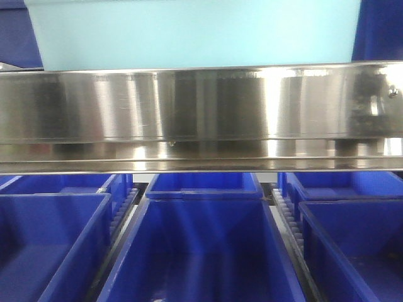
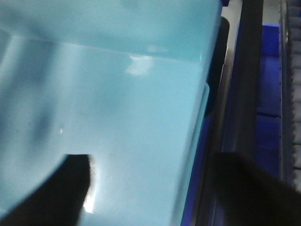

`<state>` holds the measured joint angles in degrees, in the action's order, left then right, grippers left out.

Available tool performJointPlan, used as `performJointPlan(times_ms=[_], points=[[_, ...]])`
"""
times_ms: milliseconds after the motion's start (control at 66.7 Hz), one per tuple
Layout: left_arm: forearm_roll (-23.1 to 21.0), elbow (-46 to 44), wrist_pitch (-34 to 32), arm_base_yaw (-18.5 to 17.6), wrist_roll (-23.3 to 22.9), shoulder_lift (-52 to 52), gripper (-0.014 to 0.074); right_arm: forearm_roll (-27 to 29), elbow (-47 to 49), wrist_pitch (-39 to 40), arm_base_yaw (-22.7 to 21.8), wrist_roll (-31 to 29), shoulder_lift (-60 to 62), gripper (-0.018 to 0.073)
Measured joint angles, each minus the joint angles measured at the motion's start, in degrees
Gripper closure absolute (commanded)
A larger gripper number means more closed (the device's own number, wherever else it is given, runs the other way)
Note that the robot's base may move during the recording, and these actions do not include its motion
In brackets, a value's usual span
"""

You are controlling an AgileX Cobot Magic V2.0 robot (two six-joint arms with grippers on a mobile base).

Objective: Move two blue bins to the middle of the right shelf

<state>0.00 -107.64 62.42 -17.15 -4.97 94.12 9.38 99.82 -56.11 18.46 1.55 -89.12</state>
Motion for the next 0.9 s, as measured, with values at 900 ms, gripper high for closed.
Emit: performJointPlan(times_ms=[900], points=[[-4.5,17.6,-5.2,3.0,0.8,-1.3,0.0125,-2.0,-7.7,-4.4,0.0,1.0,-4.8,0.0011]])
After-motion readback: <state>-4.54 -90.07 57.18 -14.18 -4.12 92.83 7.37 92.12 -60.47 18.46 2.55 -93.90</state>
